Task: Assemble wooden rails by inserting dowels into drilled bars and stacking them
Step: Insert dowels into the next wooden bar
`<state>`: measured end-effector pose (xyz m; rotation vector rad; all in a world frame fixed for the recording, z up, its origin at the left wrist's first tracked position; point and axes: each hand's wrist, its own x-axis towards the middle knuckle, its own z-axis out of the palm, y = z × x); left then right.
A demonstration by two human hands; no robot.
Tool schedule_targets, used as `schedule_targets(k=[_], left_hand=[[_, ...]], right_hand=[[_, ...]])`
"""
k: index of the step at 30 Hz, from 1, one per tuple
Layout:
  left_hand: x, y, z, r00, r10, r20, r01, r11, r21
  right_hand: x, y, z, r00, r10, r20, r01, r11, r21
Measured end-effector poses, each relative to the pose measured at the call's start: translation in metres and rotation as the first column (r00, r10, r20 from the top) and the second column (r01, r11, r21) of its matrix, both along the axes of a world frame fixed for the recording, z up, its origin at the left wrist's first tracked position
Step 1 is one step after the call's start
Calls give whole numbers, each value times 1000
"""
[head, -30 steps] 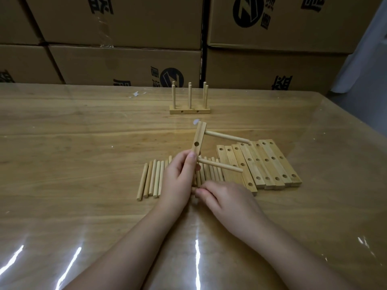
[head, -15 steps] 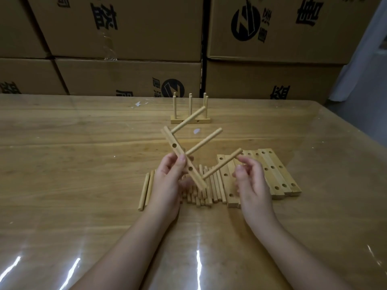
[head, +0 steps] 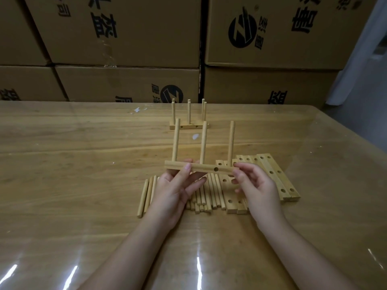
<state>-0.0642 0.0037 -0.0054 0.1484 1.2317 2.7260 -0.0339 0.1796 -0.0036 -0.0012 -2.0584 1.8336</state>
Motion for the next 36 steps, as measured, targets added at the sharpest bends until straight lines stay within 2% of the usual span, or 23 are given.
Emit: schedule_targets(k=[7, 21, 24, 28, 36], left_hand=[[-1, -4, 0, 1000, 3, -24, -3, 1000, -25], [-5, -10, -4, 998, 52, -22, -52, 998, -32], [-5, -10, -4, 999, 39, -14, -40, 998, -52], [-3, -5, -3, 999, 39, 2, -39, 997, -69], [-2, -4, -6, 999, 28, -16, -30, 996, -79]], right_hand=[[-6, 12, 0, 997, -71, -12, 71, 996, 52], [-8, 15, 0, 1000, -4, -9, 5, 995, 104], [-7, 15, 5, 996, 88, -12, -87, 995, 55], [-8, 16, 6, 985, 173, 27, -175, 982, 73], [-7, 14, 5, 984, 167, 60, -162, 984, -78]])
